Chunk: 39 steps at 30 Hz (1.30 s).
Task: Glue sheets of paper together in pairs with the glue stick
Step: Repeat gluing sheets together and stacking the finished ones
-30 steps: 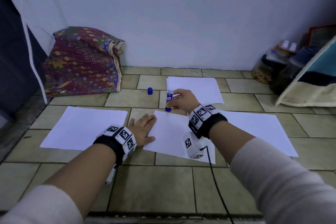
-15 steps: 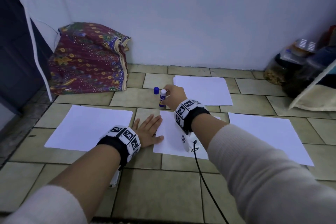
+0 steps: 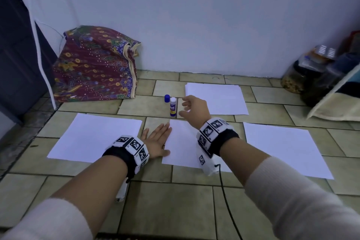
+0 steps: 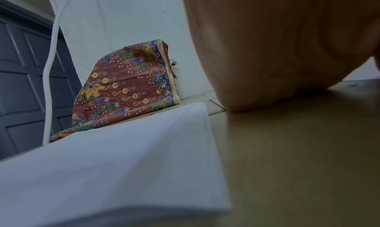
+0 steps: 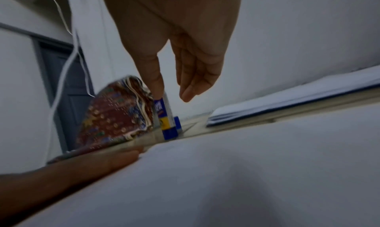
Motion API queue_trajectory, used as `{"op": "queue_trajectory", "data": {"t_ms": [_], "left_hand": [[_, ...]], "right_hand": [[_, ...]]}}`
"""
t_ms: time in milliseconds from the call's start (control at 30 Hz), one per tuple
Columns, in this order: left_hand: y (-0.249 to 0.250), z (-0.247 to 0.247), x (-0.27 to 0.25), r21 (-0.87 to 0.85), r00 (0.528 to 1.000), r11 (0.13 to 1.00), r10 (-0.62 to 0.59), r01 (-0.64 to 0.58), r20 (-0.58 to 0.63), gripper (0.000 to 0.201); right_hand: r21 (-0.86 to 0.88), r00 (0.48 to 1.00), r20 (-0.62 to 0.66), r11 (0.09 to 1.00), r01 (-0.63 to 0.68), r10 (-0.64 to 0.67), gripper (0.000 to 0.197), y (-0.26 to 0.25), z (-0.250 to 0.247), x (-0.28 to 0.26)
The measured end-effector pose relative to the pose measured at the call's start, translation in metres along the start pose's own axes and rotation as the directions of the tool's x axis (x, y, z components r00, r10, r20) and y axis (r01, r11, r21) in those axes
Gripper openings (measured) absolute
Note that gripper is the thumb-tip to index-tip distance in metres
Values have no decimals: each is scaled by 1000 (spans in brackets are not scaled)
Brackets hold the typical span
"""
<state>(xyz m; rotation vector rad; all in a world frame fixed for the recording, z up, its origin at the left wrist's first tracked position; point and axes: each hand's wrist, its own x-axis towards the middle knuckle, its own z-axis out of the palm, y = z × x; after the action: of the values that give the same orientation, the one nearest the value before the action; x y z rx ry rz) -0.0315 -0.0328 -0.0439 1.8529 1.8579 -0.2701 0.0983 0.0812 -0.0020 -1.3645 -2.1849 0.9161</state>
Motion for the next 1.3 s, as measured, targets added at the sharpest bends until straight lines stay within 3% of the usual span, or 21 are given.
{"op": "queue_trajectory", "data": {"t_ms": [100, 167, 267, 367, 467, 567, 700, 833, 1000, 1067, 1133, 1300], "left_hand": [[-2, 3, 2, 22, 999, 1000, -10, 11, -32, 128], [-1, 3, 2, 22, 999, 1000, -17, 17, -28, 128], [0, 4, 3, 42, 999, 999, -25, 27, -47, 130], [2, 4, 2, 50, 997, 998, -28, 32, -66, 129], [1, 3, 2, 48, 998, 998, -30, 33, -63, 129], [3, 0, 3, 13, 998, 999, -42, 43, -39, 126], [6, -5, -2, -64, 997, 995, -69, 70, 23, 89], [9, -6, -3, -54, 996, 995, -83, 85, 43, 111], [2, -6, -4, 11, 995, 1000, -3, 2, 102, 156], [0, -7, -4, 12, 994, 1000, 4, -5, 108, 150], [3, -8, -5, -22, 995, 1000, -1, 3, 103, 130], [12, -7, -5, -48, 993, 998, -22, 27, 112, 109]], "right_hand": [[-15, 993, -98, 998, 66, -67, 40, 15, -27, -22], [-136, 991, -129, 990, 19, -37, 43, 29, -56, -33], [-437, 977, -35, 876, -203, 209, 71, 65, -99, -45], [-676, 881, 56, 667, -312, 469, 107, 101, -124, -62], [-720, 799, 100, 597, -353, 593, 125, 124, -128, -83], [-703, 798, 121, 619, -351, 590, 120, 132, -127, -95], [-674, 834, 125, 664, -325, 537, 109, 130, -129, -101], [-695, 854, 125, 659, -289, 506, 94, 126, -134, -106], [-749, 910, 95, 631, -201, 403, 26, 110, -146, -110], [-724, 918, 14, 637, -265, 397, 30, 111, -153, -106], [-611, 924, -39, 723, -323, 380, 39, 108, -159, -101], [-428, 953, 1, 861, -274, 304, 43, 50, -124, -93]]}}
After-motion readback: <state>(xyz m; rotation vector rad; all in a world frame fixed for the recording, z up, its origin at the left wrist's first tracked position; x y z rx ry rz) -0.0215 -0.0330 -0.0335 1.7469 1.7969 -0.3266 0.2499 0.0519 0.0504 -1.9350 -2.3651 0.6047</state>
